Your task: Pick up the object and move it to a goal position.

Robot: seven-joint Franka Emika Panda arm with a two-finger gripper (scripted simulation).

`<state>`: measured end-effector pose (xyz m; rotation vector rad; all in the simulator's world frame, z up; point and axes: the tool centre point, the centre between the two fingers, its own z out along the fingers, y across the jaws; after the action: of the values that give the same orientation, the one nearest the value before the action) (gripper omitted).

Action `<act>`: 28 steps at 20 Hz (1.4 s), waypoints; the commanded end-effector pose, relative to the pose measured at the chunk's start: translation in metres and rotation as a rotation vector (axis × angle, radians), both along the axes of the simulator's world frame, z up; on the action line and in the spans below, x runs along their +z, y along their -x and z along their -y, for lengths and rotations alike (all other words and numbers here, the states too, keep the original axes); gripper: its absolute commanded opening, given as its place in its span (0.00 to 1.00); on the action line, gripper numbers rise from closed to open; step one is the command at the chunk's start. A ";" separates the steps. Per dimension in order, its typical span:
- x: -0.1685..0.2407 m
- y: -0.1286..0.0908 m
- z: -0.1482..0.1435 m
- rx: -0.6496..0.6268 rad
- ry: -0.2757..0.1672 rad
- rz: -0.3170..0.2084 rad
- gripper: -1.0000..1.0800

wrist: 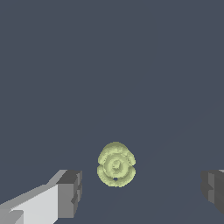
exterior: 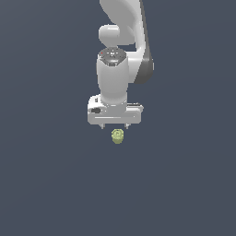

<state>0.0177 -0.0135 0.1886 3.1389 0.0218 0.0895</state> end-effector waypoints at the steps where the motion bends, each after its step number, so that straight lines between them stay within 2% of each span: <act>1: 0.000 0.000 0.000 0.000 0.000 0.000 0.96; 10: 0.003 0.001 -0.017 0.048 0.001 -0.005 0.96; 16: 0.001 0.001 -0.018 0.047 0.001 -0.006 0.96; 28: -0.070 0.028 -0.013 -0.032 -0.003 -0.046 0.96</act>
<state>-0.0062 0.0007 0.1285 3.1429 -0.0096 0.0247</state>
